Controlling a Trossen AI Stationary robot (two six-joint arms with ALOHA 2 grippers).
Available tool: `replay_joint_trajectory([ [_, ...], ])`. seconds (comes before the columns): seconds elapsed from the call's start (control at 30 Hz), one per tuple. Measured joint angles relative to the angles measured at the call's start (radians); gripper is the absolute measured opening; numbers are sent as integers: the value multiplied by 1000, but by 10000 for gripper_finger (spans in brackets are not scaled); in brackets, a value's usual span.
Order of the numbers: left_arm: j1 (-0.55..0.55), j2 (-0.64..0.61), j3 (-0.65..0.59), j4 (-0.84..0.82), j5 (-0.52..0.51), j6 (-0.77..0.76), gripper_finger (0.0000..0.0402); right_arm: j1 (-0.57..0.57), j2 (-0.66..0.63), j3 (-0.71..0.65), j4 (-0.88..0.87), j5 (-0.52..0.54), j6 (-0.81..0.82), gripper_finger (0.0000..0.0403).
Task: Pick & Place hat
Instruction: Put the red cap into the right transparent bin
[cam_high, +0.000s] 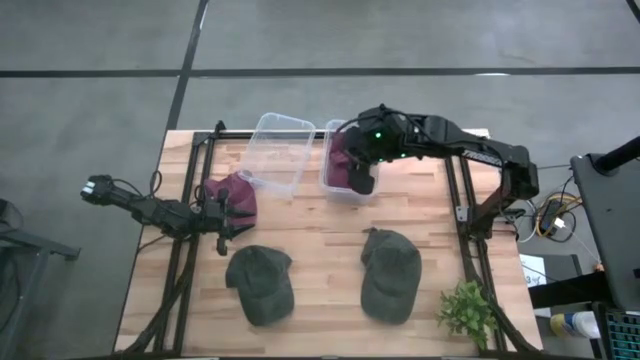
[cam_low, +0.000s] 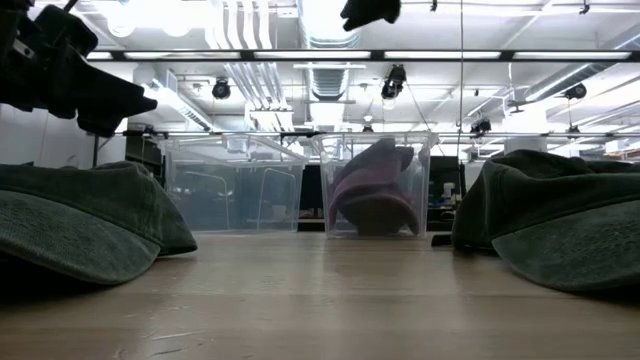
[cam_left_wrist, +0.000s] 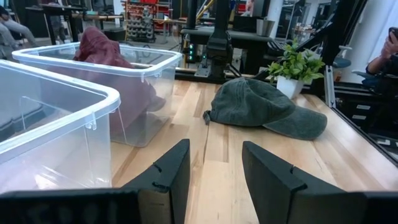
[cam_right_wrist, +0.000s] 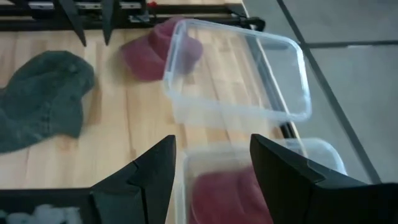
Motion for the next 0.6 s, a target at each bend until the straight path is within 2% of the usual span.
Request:
replay_joint_trajectory([
  [0.2,0,-1,40,-2,-1,66,140,30,64,17,66,0,-45,203],
  [0.43,0,0,150,-1,-62,132,140,42,164,80,70,-7,-57,203],
  [0.6,1,0,243,0,-66,162,140,63,227,154,72,-53,-75,203],
])
